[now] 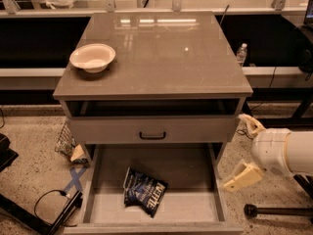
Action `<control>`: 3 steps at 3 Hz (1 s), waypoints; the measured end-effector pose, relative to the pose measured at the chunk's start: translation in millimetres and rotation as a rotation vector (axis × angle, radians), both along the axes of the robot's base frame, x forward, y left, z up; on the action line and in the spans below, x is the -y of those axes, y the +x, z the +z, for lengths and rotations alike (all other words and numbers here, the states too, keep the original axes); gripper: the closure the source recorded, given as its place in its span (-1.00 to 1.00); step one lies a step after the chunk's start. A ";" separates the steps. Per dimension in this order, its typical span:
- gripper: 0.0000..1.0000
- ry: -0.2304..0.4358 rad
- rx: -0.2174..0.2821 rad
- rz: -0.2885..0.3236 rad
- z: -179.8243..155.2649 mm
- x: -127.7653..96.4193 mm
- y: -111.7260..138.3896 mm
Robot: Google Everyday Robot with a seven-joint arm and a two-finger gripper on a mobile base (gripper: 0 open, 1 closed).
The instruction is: Pick blue chip bag from middle drawer and place on counter
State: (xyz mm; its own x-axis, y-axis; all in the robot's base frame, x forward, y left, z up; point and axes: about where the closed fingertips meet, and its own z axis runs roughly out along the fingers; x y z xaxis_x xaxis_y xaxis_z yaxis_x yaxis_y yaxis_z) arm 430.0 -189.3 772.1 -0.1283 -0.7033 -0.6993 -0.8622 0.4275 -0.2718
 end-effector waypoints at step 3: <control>-1.00 0.001 -0.123 0.067 -189.8 -126.2 31.2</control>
Offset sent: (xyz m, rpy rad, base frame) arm 0.0570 0.1650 -0.2444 -0.1046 0.1602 0.0684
